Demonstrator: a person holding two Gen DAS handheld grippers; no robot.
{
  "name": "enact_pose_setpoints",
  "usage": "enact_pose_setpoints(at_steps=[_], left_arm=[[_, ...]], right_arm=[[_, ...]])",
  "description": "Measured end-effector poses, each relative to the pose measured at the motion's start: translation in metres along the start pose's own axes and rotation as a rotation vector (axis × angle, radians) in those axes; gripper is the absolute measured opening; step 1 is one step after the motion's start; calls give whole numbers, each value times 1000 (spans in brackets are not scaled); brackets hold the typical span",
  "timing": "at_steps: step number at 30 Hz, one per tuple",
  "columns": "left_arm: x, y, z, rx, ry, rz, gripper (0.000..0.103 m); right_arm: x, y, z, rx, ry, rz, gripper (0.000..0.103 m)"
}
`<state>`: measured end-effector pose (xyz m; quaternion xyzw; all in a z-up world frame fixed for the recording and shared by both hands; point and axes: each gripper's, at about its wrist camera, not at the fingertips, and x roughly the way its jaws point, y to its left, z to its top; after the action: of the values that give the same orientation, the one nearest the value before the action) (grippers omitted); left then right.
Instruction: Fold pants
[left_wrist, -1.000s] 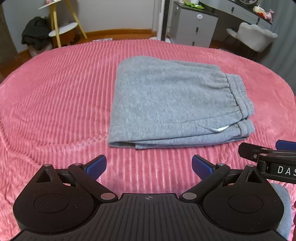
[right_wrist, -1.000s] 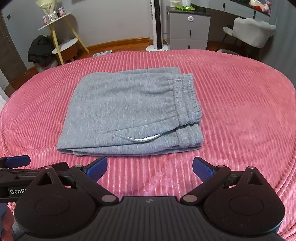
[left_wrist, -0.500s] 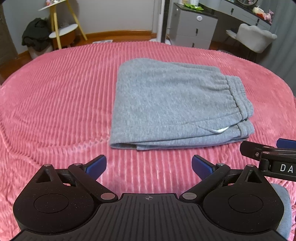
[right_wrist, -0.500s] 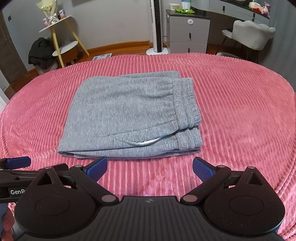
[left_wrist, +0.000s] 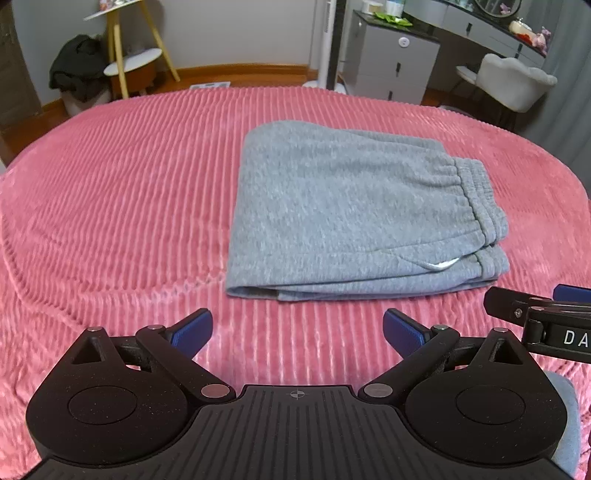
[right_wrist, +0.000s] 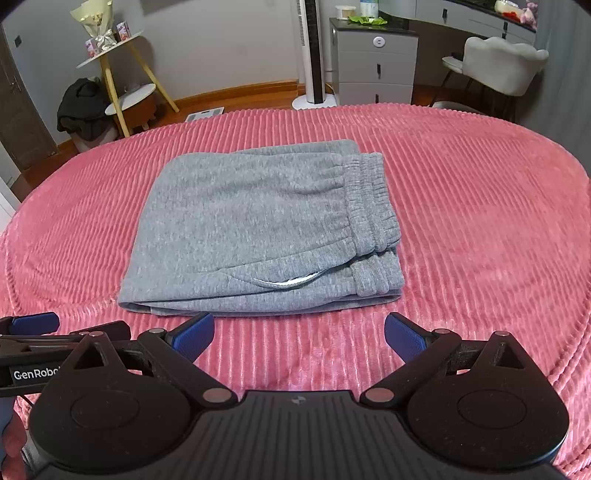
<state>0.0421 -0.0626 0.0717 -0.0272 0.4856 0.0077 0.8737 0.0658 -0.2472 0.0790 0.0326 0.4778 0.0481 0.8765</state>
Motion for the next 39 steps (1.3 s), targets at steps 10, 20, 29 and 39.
enact_pose_setpoints(at_steps=[10,20,29,39], left_arm=[[-3,1,-2,-6,-4,-7,101],[-4,3,-2,-16,-1,-8,101],[-6,1,-2,-3,-6,-8,101],[-8,2,-2,-6,-16,-13,101]], right_arm=[[-3,-1,0,5,-5,-2,99],[-4,-1,0,5,-8,2,99],[-3,-1,0,8,-6,0,99],[-3,-1,-1,9,-8,0,99]])
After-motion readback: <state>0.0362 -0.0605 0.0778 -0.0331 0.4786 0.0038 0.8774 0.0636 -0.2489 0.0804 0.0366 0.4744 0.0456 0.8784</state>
